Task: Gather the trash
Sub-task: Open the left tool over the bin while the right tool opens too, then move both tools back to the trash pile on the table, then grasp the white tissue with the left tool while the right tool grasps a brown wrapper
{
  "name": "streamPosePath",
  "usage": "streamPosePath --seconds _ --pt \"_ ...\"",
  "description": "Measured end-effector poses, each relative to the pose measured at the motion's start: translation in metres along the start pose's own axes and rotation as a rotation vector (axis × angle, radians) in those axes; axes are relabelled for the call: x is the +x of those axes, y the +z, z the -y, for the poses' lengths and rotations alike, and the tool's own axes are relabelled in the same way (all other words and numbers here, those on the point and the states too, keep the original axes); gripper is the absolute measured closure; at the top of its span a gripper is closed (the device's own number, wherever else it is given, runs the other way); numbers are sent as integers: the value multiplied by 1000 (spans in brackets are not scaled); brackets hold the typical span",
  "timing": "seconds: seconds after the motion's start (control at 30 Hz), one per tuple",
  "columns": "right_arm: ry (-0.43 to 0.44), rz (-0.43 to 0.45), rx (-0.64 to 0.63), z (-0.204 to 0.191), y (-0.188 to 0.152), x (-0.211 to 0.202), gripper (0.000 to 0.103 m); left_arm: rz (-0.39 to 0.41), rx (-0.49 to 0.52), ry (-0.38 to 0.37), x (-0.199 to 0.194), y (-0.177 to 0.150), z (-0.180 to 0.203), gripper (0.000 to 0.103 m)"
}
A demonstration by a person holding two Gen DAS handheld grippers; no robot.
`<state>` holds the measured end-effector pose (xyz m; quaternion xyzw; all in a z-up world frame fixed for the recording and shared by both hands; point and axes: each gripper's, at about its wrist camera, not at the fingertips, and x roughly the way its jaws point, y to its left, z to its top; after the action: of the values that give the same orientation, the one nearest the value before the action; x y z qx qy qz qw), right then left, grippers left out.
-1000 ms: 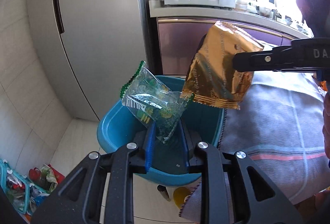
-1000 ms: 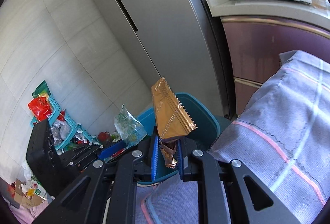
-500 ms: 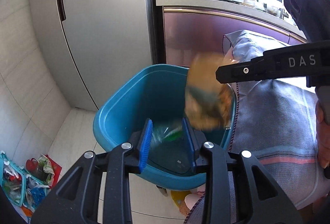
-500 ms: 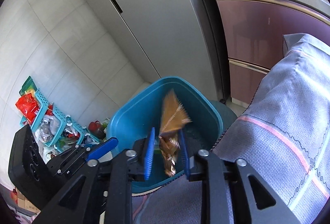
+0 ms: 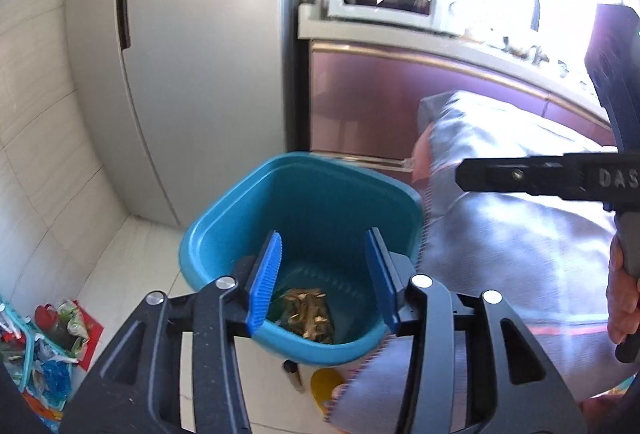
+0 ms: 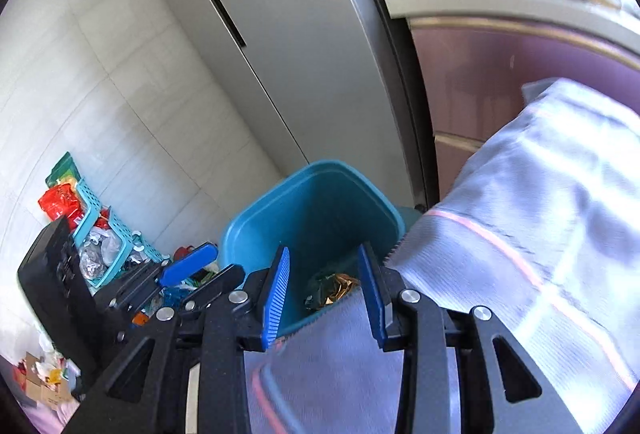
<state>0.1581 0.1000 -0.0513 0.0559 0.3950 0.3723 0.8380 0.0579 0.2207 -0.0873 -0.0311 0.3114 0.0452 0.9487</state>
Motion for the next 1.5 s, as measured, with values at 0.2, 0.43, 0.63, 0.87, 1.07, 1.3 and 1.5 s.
streamPosePath --seconds 0.2,0.43,0.63,0.87,1.07,1.3,1.5 --pt "-53 123 -37 9 -18 -73 64 67 44 -137 -29 9 36 49" --pt "-150 251 15 38 -50 -157 63 67 147 -344 -46 8 107 44" --pt "-283 318 68 61 -90 -215 63 29 231 -476 -50 1 168 43" --pt "-429 384 180 88 -141 -270 63 -39 296 -592 -45 -5 223 40" --pt "-496 387 294 118 -171 -286 63 -103 333 -603 -30 -5 261 36" --pt "-488 385 348 138 -183 -281 63 -187 310 -636 -11 0 283 35" --pt "-449 388 365 143 -183 -275 63 -275 300 -653 7 0 296 40"
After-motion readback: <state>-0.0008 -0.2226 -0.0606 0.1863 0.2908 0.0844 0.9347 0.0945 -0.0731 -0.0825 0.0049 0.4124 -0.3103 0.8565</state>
